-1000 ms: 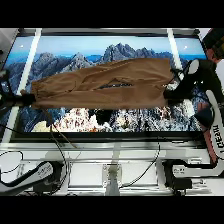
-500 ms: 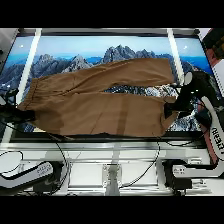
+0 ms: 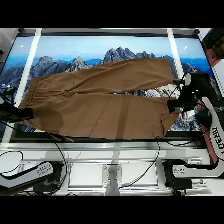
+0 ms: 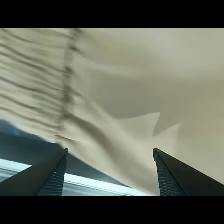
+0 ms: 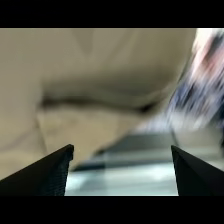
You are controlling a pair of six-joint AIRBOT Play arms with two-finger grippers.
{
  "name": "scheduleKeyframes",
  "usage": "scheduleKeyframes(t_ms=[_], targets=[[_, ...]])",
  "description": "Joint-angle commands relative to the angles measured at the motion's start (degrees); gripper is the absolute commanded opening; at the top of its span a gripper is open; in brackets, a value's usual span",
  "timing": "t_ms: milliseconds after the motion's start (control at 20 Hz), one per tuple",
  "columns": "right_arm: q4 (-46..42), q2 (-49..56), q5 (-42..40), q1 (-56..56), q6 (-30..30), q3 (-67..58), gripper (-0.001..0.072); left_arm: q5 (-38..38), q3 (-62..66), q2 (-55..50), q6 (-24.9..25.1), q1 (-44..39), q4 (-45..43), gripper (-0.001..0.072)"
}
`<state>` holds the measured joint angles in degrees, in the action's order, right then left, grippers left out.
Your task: Fold the clothes and pants, and hang the long-sleeved shirts on hangers.
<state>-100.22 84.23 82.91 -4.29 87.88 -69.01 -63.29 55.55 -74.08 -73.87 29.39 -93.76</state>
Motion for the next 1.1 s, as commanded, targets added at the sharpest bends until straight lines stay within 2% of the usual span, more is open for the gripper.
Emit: scheduleKeyframes(t_ms=[0, 50, 150, 200, 250, 300, 350, 450, 550, 600, 700, 750, 850, 1050], targets=[[-2.99, 0.0, -8.79, 0.0, 0.15, -2.69, 0.0688, 0.28, 3.72, 0.02, -3.65, 0.0, -4.9, 0.0593], [-3.61, 0.0, -10.12, 0.0, 0.22, -4.48, 0.0648, 0.63, 4.68, 0.02, -5.11, 0.0, -7.52, 0.0593], [-3.74, -0.02, -13.18, 0.0, 0.22, -8.76, 0.0361, 1.22, 5.75, 0.02, -7.41, 0.0, -13.4, 0.0593], [-3.69, -0.02, -14.27, 0.0, 0.48, -11.1, 0.0308, 1.57, 5.81, 0.02, -8.94, 0.02, -16.26, 0.0591], [-3.8, -0.07, -15.1, -0.02, 0.59, -13.53, 0.0305, 1.46, 5.81, 0.0, -11.15, 0.07, -18.91, 0.0533], [-3.93, -0.07, -15.02, -0.33, 0.59, -16.37, 0.0222, 1.31, 5.81, 0.07, -11.23, 0.52, -20.02, 0.0455], [-3.89, -0.31, -14.82, -0.72, 0.72, -19.06, 0.0006, 1.36, 5.81, 0.24, -11.23, 1.6, -19.91, 0.0414], [-3.5, -1.97, -14.69, -2.19, 1.55, -22.38, 0.0008, 1.27, 5.79, 1.09, -11.17, 4.66, -18.58, 0.0412], [-2.4, -5.55, -14.58, -4.0, 1.49, -22.64, 0.0008, 1.4, 5.73, 3.26, -7.78, 9.55, -13.68, 0.0395], [-1.46, -7.52, -14.32, -4.83, 1.4, -22.64, 0.0008, 2.47, 5.73, 4.83, -5.25, 12.57, -9.73, 0.034], [0.02, -11.93, -13.05, -6.14, 0.83, -21.94, 0.0007, 4.98, 5.62, 9.14, 1.86, 20.26, 3.61, 0.0313], [0.37, -13.97, -11.3, -6.45, 0.24, -20.76, 0.0007, 4.72, 5.38, 10.97, 5.42, 23.91, 10.47, 0.0257], [0.35, -19.3, -8.35, -6.45, -1.44, -14.43, 0.0008, 3.93, 2.62, 14.56, 10.56, 29.42, 19.71, 0.0257], [0.15, -32.63, -12.92, -6.45, 2.08, 6.58, 0.0008, 8.59, -6.4, 16.02, 11.32, 30.56, 20.55, 0.0265]])
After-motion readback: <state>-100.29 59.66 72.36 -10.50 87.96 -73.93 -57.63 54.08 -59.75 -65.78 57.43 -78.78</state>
